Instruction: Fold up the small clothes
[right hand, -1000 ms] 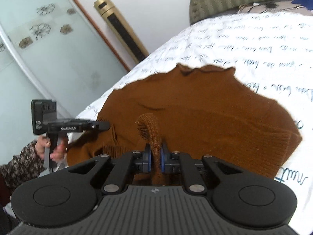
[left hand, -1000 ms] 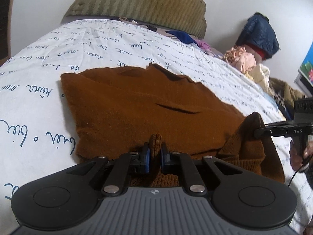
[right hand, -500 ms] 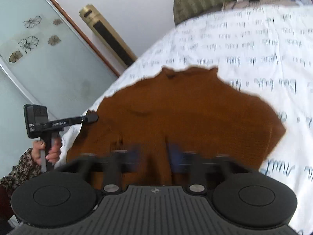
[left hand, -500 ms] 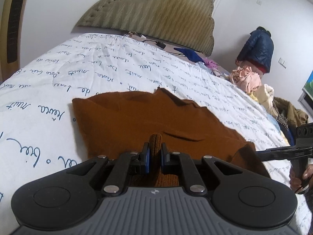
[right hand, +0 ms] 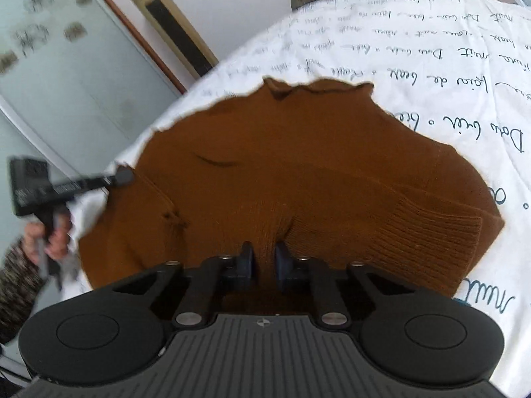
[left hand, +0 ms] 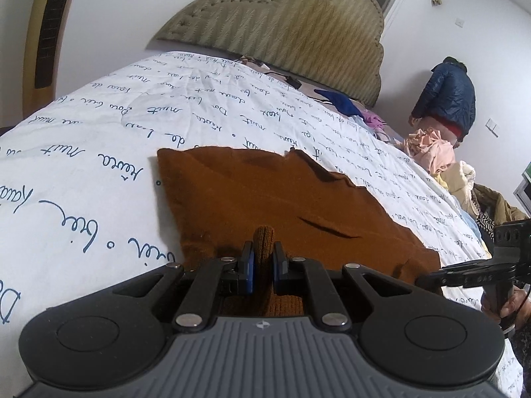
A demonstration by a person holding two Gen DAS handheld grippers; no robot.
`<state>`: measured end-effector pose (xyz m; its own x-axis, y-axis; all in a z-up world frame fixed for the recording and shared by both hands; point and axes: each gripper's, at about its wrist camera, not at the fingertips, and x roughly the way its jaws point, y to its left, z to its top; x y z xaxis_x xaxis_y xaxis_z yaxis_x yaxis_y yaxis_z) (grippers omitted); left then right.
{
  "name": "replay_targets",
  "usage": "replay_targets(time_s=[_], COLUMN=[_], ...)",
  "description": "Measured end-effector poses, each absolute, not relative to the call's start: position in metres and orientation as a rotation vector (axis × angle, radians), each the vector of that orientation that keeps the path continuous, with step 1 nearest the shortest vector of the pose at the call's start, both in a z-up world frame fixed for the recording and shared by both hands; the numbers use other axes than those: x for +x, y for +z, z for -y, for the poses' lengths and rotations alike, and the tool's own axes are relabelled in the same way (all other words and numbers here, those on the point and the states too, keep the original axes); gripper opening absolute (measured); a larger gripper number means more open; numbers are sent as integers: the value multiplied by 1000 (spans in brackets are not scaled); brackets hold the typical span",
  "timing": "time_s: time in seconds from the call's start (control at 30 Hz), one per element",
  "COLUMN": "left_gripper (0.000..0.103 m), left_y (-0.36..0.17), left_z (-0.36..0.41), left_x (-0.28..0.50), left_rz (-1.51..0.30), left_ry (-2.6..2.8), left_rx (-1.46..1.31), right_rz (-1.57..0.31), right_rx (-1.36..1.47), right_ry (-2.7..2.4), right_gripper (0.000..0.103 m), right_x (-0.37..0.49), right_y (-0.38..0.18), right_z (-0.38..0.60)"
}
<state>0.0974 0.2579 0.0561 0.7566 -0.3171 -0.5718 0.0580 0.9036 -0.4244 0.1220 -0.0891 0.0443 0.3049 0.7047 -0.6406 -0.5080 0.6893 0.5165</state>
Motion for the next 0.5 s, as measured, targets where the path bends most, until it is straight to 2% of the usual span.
replay_targets(time_s=[0.23, 0.5], left_gripper=[10, 10], left_y=[65, 87], left_z=[-262, -261], left_x=[99, 143], left_rz=[-647, -602], left_ry=[-200, -126], left_rx=[-439, -448], right_rz=[-848, -756], right_rx=[326, 274], right_ry=[752, 567], right_gripper=[16, 16], right_x=[117, 137], right_y=[64, 73], right_z=[106, 99])
